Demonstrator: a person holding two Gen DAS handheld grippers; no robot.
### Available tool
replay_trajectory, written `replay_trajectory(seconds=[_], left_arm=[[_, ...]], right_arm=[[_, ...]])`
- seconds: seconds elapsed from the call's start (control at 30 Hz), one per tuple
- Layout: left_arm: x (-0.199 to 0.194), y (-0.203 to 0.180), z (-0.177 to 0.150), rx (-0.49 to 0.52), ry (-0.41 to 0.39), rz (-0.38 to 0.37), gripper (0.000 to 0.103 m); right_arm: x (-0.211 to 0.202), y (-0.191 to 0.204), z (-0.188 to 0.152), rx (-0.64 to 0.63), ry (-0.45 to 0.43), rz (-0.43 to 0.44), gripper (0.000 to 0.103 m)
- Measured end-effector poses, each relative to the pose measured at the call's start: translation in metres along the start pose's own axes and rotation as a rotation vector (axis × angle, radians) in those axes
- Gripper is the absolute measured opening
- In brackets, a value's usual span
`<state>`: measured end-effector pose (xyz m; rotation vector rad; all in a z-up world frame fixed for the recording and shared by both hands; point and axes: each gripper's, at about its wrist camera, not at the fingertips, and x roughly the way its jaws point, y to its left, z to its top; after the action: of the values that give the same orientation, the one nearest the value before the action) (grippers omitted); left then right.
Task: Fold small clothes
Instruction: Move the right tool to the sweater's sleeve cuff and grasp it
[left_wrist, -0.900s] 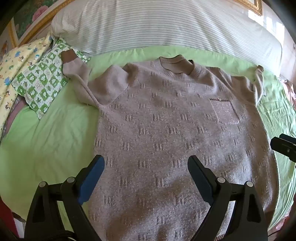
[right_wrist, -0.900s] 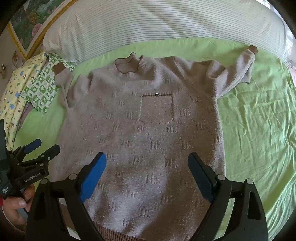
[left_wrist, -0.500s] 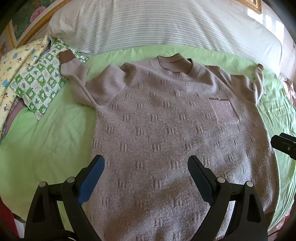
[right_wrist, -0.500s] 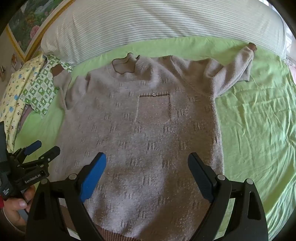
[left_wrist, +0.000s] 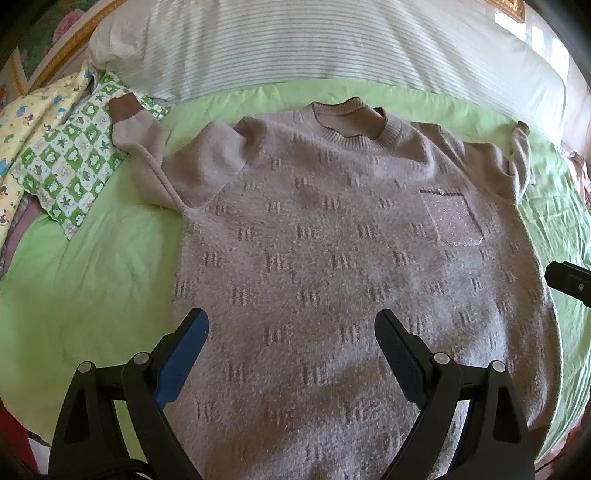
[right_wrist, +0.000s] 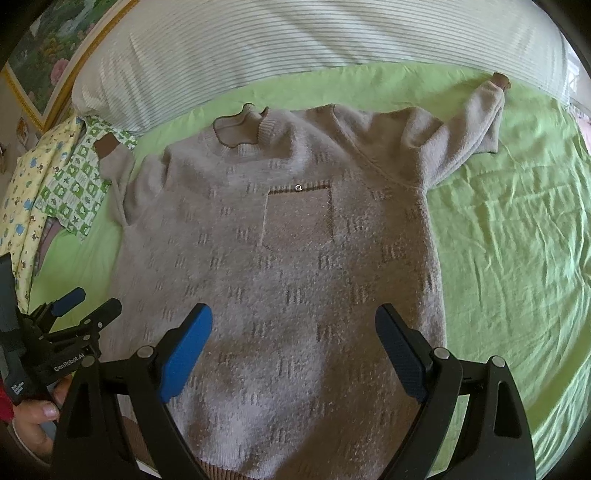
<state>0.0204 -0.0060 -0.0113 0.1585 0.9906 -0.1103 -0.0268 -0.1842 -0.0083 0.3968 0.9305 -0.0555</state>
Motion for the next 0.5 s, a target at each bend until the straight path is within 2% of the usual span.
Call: replay_trajectory(seconds=[0.17,0.5], left_arm=[[0.009,-0.002,0.008,0.024,-0.016,-0.004,0.092],[0.036,-0.002,0.036,0.077,0.019,-0.042,0.092]], right_arm=[[0.004,-0.005,0.004,0.026,0.003,-0.006,0.090],[0.007,-0.035,0.029,0.160,-0.037,-0.035,0.090]])
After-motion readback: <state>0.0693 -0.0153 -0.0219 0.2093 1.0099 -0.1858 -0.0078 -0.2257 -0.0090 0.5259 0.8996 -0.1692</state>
